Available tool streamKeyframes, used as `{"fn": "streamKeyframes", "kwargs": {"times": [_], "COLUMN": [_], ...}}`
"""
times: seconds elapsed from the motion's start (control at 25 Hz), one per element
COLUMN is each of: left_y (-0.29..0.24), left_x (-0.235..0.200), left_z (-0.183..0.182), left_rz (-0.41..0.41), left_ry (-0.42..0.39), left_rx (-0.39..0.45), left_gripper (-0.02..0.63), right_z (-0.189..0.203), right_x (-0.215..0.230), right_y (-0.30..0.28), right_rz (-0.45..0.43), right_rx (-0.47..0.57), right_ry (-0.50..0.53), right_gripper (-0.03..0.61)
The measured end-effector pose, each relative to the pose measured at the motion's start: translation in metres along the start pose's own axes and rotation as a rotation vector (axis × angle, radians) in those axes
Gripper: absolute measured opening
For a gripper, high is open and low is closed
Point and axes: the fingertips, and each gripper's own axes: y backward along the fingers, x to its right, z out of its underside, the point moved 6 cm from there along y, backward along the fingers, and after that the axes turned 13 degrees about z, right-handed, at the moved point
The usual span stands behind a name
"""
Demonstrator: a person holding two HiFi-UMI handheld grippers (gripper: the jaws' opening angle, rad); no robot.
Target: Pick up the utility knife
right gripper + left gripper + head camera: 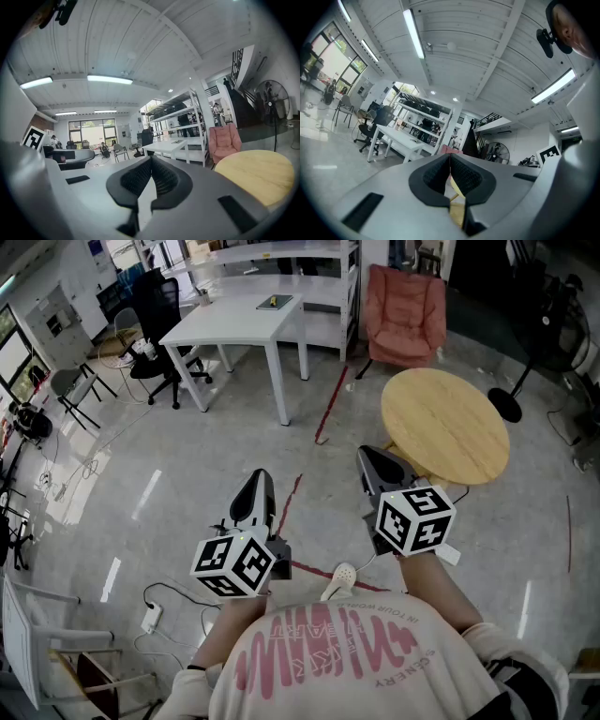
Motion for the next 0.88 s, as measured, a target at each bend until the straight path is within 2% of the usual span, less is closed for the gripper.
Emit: {"fn": "streamKeyframes", "kwargs": {"times": [0.52, 0.68, 0.88], "left_y": [-0.038, -0.068, -0.128], "left_x": [-0.033, -0.053, -0.087], "left_z": [-0.005, -0.023, -0.044], "left_rz": [-0.014, -0.026, -0.055], "left_ry": [0.024, 0.018, 0.036], "left_rx": [-0.001, 0.021, 0.044], "left_gripper": [0.023, 0.025, 0.025], "right_z": [-0.008, -0.025, -0.057], "right_x": [0.014, 0.028, 0.042], "right_y": [-0.056, -0.099, -0.174], "right_rz": [-0.006, -0.021, -0.089], "right_rx": [-0.008, 0.006, 0.01], "right_ry": [0.015, -0.012, -0.02], "right_gripper": [0.015, 0.015, 0.017]}}
